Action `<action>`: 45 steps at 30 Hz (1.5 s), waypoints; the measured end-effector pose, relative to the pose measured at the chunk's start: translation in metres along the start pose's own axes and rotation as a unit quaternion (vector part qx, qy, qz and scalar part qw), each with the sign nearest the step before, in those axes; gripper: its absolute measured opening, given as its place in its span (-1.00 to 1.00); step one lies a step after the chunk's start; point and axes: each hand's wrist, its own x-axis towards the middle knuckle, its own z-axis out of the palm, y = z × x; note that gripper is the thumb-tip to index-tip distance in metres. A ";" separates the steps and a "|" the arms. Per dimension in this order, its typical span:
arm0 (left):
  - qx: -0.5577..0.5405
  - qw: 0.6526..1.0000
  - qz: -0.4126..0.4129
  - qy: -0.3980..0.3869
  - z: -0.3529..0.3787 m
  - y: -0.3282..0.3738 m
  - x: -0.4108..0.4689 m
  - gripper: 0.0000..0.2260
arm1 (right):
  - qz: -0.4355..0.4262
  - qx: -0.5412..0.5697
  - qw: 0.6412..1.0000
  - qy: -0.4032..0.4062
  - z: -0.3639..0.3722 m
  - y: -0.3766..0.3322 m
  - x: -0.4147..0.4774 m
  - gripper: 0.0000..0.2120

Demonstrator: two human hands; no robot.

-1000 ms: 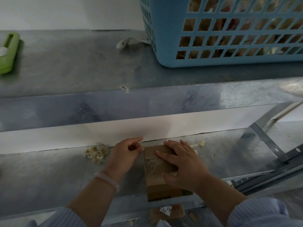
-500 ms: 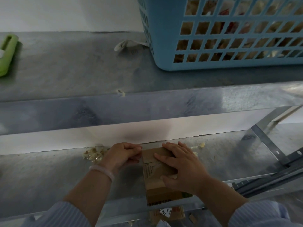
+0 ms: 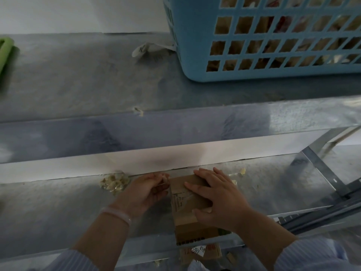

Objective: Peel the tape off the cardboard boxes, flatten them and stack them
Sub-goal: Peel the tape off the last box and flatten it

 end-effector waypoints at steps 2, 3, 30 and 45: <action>0.067 0.998 0.013 0.000 -0.002 0.003 -0.002 -0.88 | 0.000 0.000 1.000 -0.001 0.001 0.000 0.000 -0.35; 0.096 0.995 0.024 0.008 -0.001 0.004 -0.002 -0.91 | -0.001 0.000 1.000 -0.002 0.000 0.000 0.000 -0.35; 0.612 0.726 0.225 0.217 -0.040 -0.003 -0.007 -0.64 | -0.036 0.045 0.996 0.066 0.009 0.008 -0.001 -0.32; 0.256 0.956 0.144 0.020 0.018 -0.041 -0.037 -0.79 | -0.047 0.032 0.995 0.080 0.012 0.011 -0.001 -0.32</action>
